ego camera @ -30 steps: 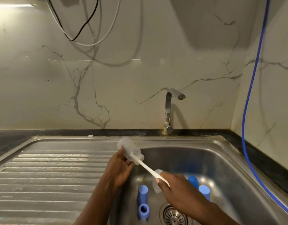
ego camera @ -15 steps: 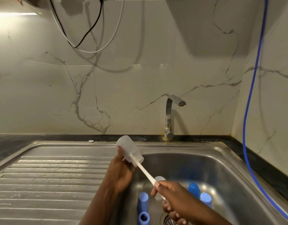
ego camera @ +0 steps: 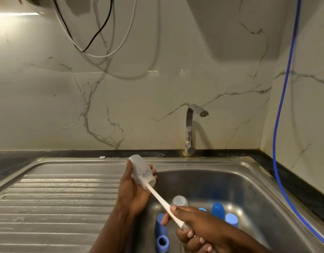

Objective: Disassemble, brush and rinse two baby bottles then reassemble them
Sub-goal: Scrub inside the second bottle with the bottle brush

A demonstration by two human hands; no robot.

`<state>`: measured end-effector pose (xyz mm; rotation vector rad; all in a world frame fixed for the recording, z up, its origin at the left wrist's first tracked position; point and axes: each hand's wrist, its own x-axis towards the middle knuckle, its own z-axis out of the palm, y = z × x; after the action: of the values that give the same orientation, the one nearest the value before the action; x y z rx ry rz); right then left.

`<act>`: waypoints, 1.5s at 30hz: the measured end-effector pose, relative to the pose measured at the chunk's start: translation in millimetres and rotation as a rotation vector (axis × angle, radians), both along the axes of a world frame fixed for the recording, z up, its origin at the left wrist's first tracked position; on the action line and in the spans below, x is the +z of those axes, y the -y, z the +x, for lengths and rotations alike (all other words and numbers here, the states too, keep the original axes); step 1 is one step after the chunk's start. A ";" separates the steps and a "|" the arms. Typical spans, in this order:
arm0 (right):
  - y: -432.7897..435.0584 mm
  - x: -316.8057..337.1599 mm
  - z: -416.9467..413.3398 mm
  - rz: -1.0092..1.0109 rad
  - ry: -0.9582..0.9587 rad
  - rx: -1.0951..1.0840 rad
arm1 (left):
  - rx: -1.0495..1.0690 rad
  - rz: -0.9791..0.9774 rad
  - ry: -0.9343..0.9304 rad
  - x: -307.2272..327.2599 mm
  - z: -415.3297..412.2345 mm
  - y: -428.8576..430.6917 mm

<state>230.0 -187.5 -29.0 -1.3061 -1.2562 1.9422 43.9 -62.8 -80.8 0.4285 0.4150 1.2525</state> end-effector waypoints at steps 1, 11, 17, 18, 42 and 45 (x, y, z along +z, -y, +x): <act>1.9 3.2 1.1 -0.036 -0.058 0.005 | 0.010 0.022 -0.021 3.3 -0.6 -1.2; -13.9 -37.3 5.6 0.878 0.887 -0.127 | 0.065 -0.067 -0.064 7.8 3.7 0.7; -17.7 -39.9 9.0 0.966 1.126 -0.145 | 0.167 -0.001 -0.358 -0.2 12.3 1.5; -18.8 -39.6 9.2 0.970 1.137 -0.166 | 0.171 -0.017 -0.342 -0.3 13.0 1.6; -22.5 -36.5 13.4 0.835 0.918 -0.124 | 0.175 0.058 -0.357 8.4 16.2 4.6; -21.0 -25.9 13.2 0.237 0.214 -0.097 | 0.048 0.058 -0.140 7.6 10.0 4.9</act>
<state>243.1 -166.5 -54.9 -1.4489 -1.4460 1.5654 53.9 -67.7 -73.2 0.5600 0.5110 1.2874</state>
